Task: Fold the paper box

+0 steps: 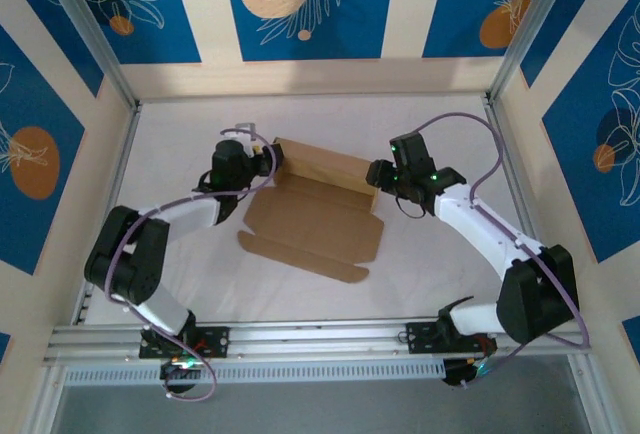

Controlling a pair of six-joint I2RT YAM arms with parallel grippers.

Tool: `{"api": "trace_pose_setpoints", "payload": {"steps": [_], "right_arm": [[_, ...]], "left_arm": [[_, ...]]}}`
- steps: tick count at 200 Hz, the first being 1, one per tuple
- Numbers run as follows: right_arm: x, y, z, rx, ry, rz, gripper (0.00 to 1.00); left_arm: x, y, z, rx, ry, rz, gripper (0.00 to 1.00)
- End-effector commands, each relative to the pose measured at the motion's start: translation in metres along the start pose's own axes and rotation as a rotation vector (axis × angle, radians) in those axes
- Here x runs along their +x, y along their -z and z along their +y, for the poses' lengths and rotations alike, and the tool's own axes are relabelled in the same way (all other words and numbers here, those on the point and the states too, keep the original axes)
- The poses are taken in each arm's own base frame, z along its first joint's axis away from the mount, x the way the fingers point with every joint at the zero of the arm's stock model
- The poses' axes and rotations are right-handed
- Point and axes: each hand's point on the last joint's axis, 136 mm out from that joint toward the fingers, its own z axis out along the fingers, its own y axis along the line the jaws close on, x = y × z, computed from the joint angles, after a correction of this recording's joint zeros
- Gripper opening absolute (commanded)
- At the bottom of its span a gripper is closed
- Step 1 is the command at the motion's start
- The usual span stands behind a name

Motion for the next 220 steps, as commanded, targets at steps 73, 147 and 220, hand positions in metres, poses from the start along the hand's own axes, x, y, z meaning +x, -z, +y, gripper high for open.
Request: {"api": "trace_pose_setpoints", "payload": {"steps": [73,147,220], "right_arm": [[0.03,-0.004,-0.027,0.12,0.028,0.067,0.6],[-0.032,0.052,0.042,-0.08,0.502,-0.034,0.81],[0.003,-0.009,0.135,-0.061,1.24,0.002,1.0]], "left_arm": [[0.045,0.01,0.03,-0.082,0.101,0.073,0.65],[-0.066,0.039,-0.022,-0.013,-0.09,-0.047,0.84],[-0.098,0.119,-0.022,-0.087,-0.028,-0.137,0.83]]}}
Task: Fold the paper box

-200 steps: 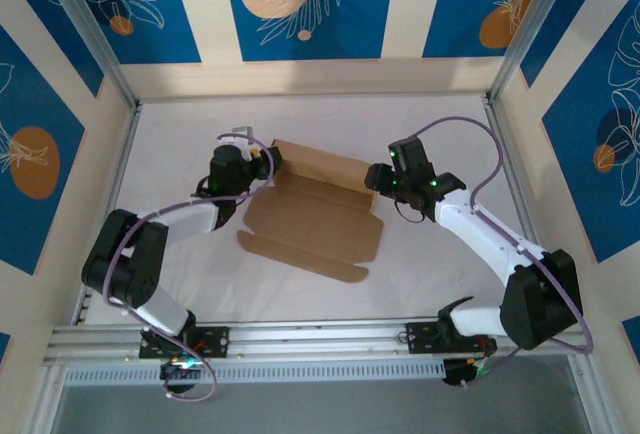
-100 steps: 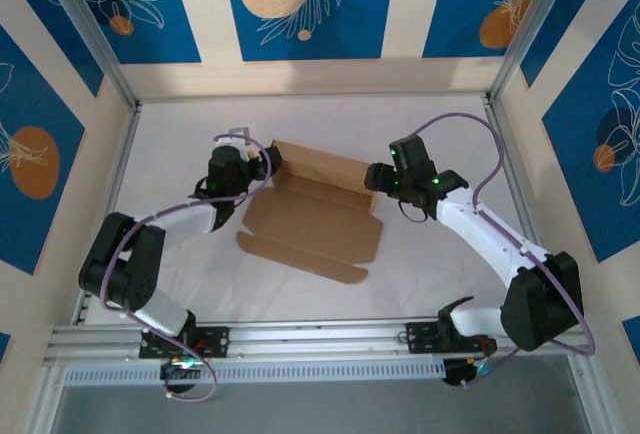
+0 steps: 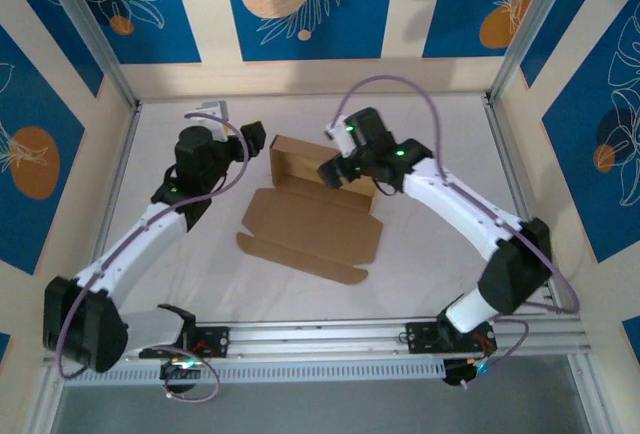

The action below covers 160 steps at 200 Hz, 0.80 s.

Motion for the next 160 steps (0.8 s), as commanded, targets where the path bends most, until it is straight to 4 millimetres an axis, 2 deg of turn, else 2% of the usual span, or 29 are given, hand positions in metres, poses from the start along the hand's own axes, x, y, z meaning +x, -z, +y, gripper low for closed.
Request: {"api": "trace_pose_setpoints", "payload": {"steps": [1,10,28,49,64,76,88,104,128,145,160], "right_arm": [[-0.006,-0.022,0.01,0.042,0.266,0.042,1.0],[-0.006,-0.035,0.009,0.049,0.278,0.075,0.99],[-0.009,-0.061,-0.007,0.11,0.271,0.133,0.95],[-0.01,-0.083,-0.044,0.192,0.176,0.194,0.87],[-0.009,-0.089,-0.065,0.127,0.012,0.222,0.78],[-0.011,-0.09,-0.074,-0.005,-0.195,0.21,0.74],[-0.007,-0.091,-0.093,-0.139,-0.429,0.221,0.66],[0.008,-0.101,-0.113,-0.269,-0.67,0.264,0.57],[0.045,-0.118,-0.139,-0.237,-0.818,0.341,0.58],[0.068,-0.124,-0.146,-0.263,-0.944,0.38,0.59],[0.084,-0.125,-0.139,-0.3,-1.025,0.398,0.59]], "left_arm": [[0.012,0.02,0.012,-0.044,0.028,0.037,0.83],[0.016,0.026,0.011,-0.029,0.048,0.048,0.83],[0.028,0.035,0.008,-0.002,0.072,0.082,0.82],[0.037,0.042,0.005,0.022,0.071,0.121,0.81],[0.037,0.046,0.003,0.035,0.061,0.127,0.81],[0.035,0.049,0.001,0.041,0.058,0.122,0.81],[0.032,0.048,-0.002,0.051,0.065,0.119,0.81],[0.026,0.046,-0.007,0.069,0.076,0.117,0.8],[0.016,0.047,-0.013,0.083,0.085,0.101,0.8],[0.008,0.048,-0.017,0.094,0.089,0.094,0.8],[0.004,0.05,-0.019,0.099,0.071,0.092,0.8]]}}
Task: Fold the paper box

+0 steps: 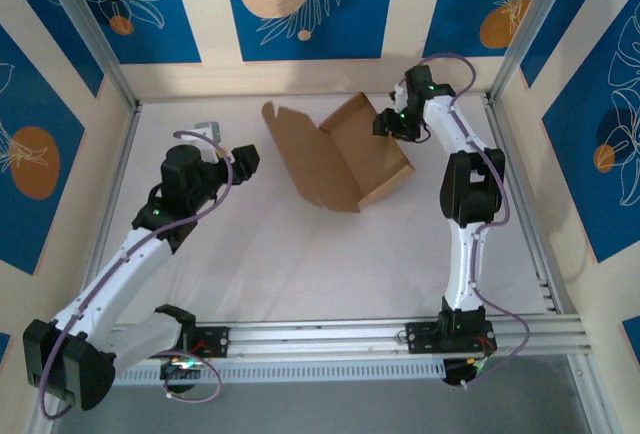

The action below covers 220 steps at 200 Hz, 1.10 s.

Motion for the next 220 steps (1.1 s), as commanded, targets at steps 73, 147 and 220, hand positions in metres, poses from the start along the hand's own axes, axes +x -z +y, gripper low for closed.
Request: {"api": "trace_pose_setpoints", "payload": {"steps": [73,147,220], "right_arm": [[0.223,-0.034,0.058,-0.058,-0.51,0.172,0.74],[0.188,0.077,0.076,-0.061,-0.237,-0.292,0.74],[0.132,0.107,0.041,-0.204,-0.118,-0.393,0.77]], "left_arm": [[-0.036,0.019,-0.018,0.01,-0.067,-0.046,0.78],[-0.018,0.029,0.008,-0.122,-0.016,0.0,0.77],[0.04,0.035,0.032,-0.175,0.068,0.131,0.78]]}}
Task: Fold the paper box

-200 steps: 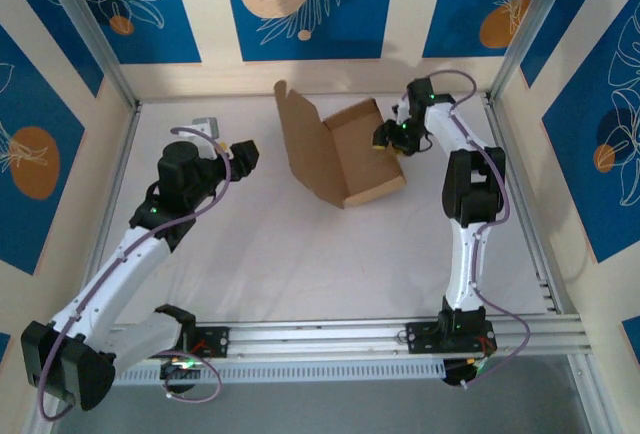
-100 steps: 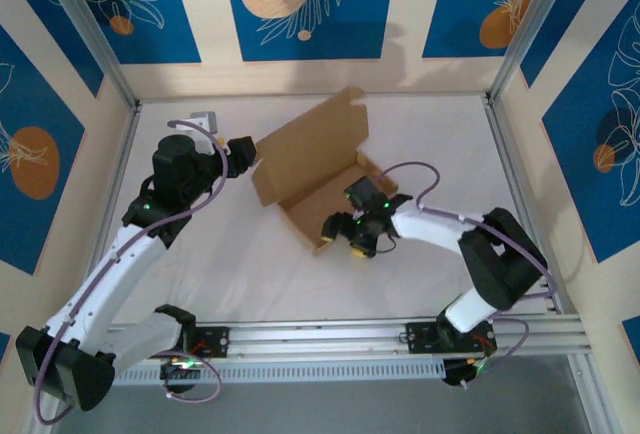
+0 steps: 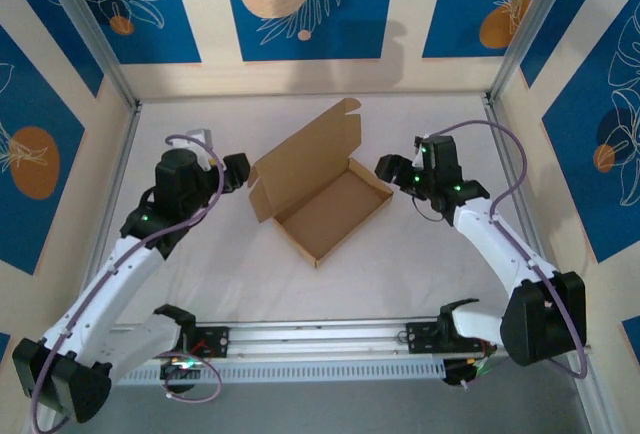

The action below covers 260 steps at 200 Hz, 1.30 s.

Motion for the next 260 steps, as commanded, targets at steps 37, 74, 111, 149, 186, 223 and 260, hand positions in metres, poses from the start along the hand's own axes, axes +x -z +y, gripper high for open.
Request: {"api": "trace_pose_setpoints", "payload": {"steps": [37,74,111,149,186,223,260], "right_arm": [[-0.014,-0.057,-0.012,-0.146,0.011,0.222,0.75],[0.005,-0.099,-0.011,-0.096,0.103,0.356,0.75],[0.023,-0.117,-0.02,-0.01,0.17,0.406,0.69],[0.036,-0.123,-0.043,0.107,0.13,0.423,0.53],[0.051,-0.107,-0.053,0.184,0.08,0.38,0.35],[0.072,-0.081,-0.066,0.293,0.008,0.303,0.28],[0.091,-0.065,-0.059,0.299,0.042,0.283,0.33]], "left_arm": [[0.074,0.013,0.025,-0.052,0.198,0.138,0.72],[0.123,0.025,0.021,-0.058,0.2,0.202,0.7],[0.136,0.033,0.03,-0.077,0.184,0.198,0.71],[0.114,0.036,0.023,-0.066,0.133,0.15,0.72],[0.094,0.041,0.026,-0.103,0.072,0.094,0.74],[0.085,0.043,0.035,-0.16,0.003,0.056,0.75],[0.092,0.023,0.03,-0.161,-0.098,0.102,0.75]]}}
